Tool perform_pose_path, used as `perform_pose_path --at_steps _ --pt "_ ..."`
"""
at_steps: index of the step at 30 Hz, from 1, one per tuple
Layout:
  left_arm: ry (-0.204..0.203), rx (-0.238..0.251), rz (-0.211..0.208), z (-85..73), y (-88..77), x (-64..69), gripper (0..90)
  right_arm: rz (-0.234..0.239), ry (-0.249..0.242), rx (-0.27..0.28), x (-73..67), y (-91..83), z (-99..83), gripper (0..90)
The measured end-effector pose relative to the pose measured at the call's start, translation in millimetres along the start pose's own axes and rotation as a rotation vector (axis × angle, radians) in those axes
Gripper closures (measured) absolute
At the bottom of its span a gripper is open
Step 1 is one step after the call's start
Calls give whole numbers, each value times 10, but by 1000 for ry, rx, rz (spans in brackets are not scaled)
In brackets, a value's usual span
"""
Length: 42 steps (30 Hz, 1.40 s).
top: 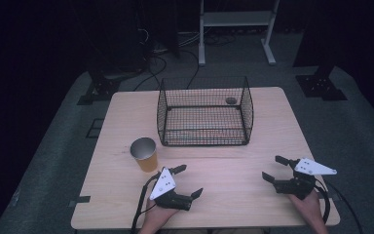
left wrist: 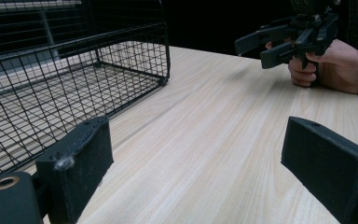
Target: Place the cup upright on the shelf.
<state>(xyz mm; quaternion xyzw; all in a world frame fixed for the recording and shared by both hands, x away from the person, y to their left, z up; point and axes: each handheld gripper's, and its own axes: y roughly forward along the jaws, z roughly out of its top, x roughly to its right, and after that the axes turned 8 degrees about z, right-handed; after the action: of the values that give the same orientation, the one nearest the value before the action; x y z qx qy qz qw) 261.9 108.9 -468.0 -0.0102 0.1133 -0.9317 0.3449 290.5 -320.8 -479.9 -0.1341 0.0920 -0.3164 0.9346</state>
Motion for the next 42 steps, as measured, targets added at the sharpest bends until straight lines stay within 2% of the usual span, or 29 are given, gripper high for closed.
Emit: perform_pose_path --at_steps 10,14,23,31,42 --pt "11 7 -6 25 -42 -28 80 -6 -3 -5 -7 4 1 133" --pt "31 19 4 60 -102 -72 80 -9 -9 -10 -15 9 2 134" --pt "30 32 4 115 -177 -141 80 -12 -12 -17 -21 13 4 134" --pt "43 32 -16 184 -235 -186 80 -15 -16 -24 -26 22 6 134" --pt "65 28 -22 285 -305 -209 57 -21 -11 -31 -26 29 9 133"
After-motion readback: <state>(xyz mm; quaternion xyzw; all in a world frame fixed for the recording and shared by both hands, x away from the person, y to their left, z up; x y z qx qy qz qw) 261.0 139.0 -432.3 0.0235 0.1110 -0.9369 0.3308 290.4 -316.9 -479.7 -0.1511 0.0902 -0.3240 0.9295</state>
